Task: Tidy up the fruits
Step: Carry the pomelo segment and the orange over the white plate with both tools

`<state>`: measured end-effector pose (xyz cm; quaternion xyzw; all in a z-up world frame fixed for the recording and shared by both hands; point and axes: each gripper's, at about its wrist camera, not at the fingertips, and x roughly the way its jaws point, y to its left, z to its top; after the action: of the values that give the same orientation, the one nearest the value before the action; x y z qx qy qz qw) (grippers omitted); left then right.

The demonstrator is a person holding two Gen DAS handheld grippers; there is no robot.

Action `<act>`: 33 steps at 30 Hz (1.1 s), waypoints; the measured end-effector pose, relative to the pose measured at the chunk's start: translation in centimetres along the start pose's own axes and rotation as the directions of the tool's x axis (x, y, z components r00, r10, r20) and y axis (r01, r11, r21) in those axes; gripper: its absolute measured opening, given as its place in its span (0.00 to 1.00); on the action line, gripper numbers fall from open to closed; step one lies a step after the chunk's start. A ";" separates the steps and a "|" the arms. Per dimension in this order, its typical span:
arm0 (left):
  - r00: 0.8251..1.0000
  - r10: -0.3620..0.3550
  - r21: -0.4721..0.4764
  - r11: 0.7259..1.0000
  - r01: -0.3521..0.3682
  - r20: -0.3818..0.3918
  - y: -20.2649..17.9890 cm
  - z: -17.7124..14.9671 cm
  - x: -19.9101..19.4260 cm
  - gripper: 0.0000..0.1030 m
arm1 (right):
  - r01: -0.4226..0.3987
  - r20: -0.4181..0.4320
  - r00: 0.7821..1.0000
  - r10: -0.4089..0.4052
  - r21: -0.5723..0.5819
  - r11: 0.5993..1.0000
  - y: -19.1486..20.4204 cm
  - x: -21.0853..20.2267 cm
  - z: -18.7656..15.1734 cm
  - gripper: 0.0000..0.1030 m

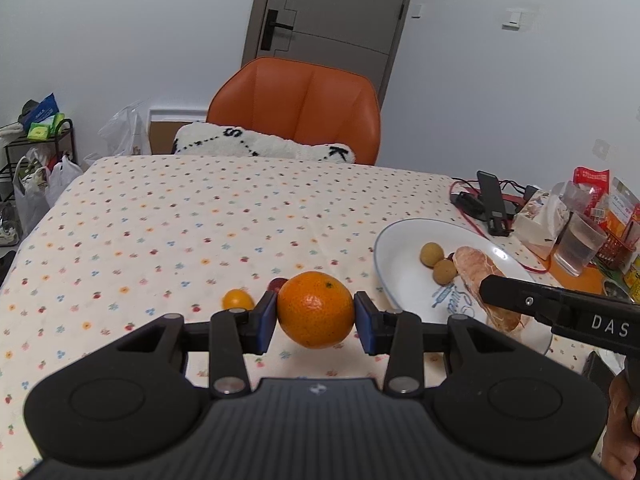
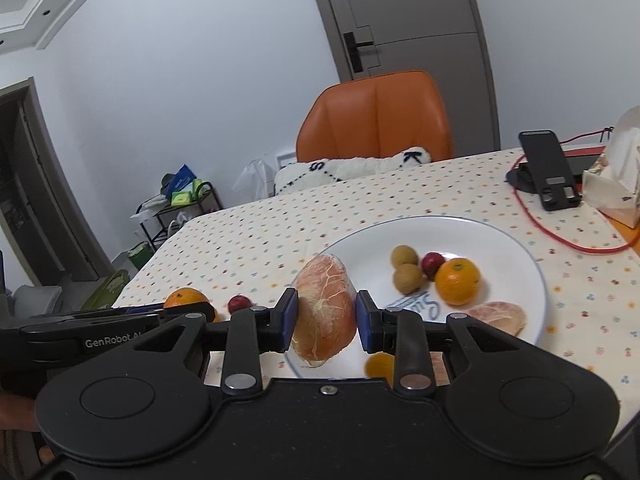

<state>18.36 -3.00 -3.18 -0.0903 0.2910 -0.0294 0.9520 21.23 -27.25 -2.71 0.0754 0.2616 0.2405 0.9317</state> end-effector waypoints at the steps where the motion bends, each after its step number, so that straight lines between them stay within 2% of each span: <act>1: 1.000 -0.001 0.002 1.000 0.001 0.000 -0.2 0.1 0.1 0.38 | 0.003 0.001 1.000 -0.003 0.003 1.000 -0.2 -0.1 0.0 0.28; 15: 1.000 -0.017 0.032 0.999 0.017 0.002 -2.5 0.6 0.8 0.38 | 0.048 0.017 0.999 -0.049 0.067 0.997 -3.4 -0.4 -0.1 0.29; 24: 0.999 -0.035 0.059 0.998 0.035 -0.005 -4.3 0.8 1.8 0.38 | 0.039 0.058 0.997 -0.046 0.115 0.993 -5.3 -0.8 -0.1 0.31; 33: 0.999 -0.051 0.077 0.996 0.052 -0.017 -5.7 0.9 3.2 0.39 | 0.042 0.041 0.998 -0.048 0.132 0.990 -6.6 -1.2 -0.7 0.31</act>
<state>21.48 -8.83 -3.11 -0.0607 0.2945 -0.0660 0.9514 22.64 -33.57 -4.54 0.1358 0.2578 0.1999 0.9355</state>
